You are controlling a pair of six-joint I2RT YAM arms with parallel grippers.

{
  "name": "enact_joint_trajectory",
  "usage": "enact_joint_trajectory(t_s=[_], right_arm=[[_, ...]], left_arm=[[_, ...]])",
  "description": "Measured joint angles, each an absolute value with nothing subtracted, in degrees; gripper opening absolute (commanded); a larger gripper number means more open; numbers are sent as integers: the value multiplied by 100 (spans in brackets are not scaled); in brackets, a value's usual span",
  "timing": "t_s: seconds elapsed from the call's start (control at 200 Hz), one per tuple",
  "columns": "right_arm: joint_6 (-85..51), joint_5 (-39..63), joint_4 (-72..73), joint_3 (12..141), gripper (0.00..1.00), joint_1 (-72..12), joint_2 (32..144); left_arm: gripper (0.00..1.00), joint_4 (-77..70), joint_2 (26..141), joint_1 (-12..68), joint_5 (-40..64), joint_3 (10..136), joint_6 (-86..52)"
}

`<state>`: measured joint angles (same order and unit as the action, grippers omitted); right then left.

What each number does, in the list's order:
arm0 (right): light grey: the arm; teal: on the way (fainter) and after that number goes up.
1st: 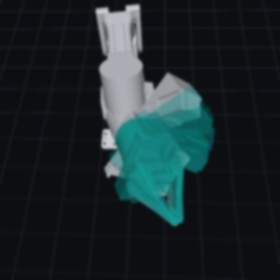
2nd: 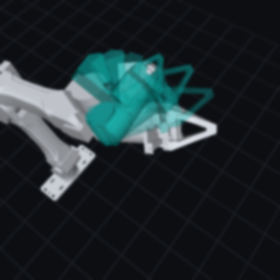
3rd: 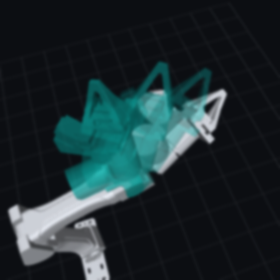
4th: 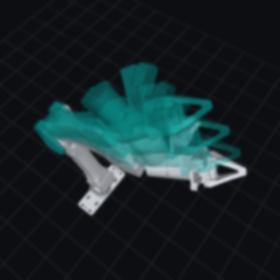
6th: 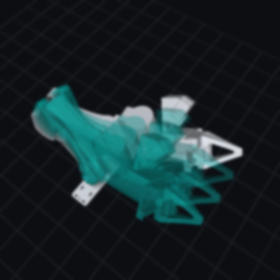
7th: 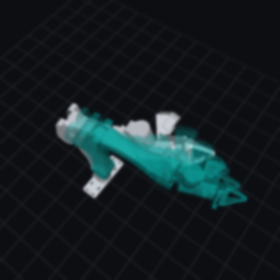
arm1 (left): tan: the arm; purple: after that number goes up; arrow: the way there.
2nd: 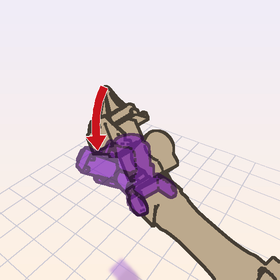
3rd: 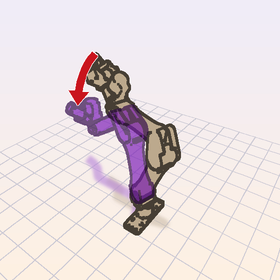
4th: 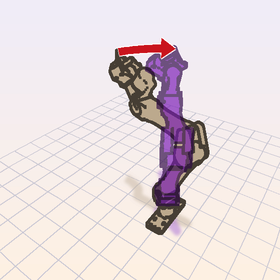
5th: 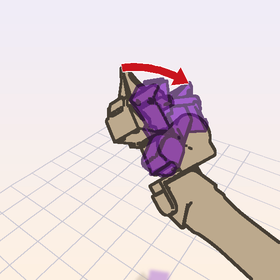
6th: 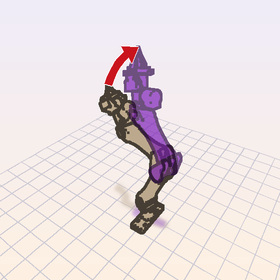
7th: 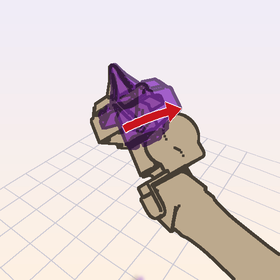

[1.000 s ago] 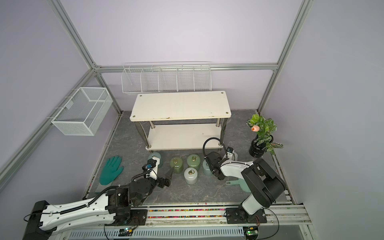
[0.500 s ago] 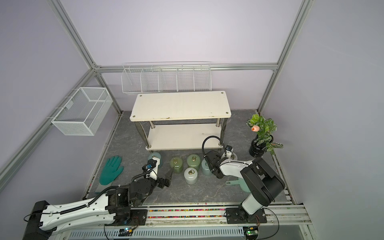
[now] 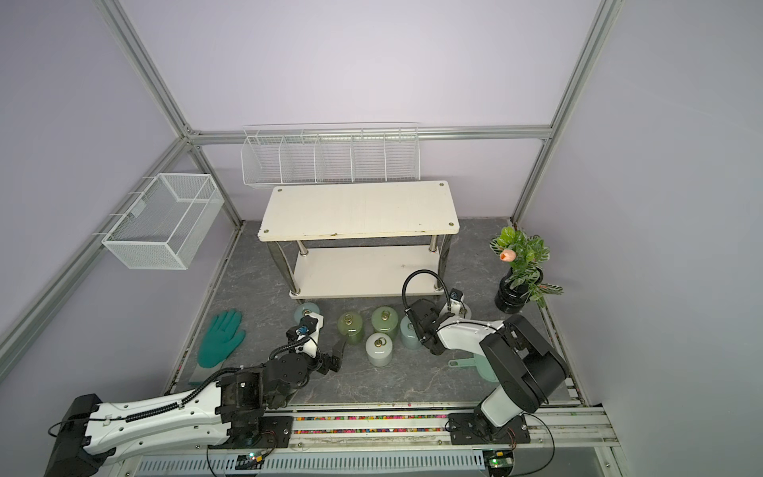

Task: Remove the tea canisters from the shelf
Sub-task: Place the tea canister at the center of the board.

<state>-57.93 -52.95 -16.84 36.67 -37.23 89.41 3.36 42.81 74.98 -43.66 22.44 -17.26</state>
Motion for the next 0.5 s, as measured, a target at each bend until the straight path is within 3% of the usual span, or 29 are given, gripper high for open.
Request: enact_joint_trajectory(t_s=[0.5], right_arm=[[-5682, -5592, -1994, 3664, 89, -3765, 8090]], left_arm=[[100, 327, 4283, 7498, -4364, 2265, -1688]])
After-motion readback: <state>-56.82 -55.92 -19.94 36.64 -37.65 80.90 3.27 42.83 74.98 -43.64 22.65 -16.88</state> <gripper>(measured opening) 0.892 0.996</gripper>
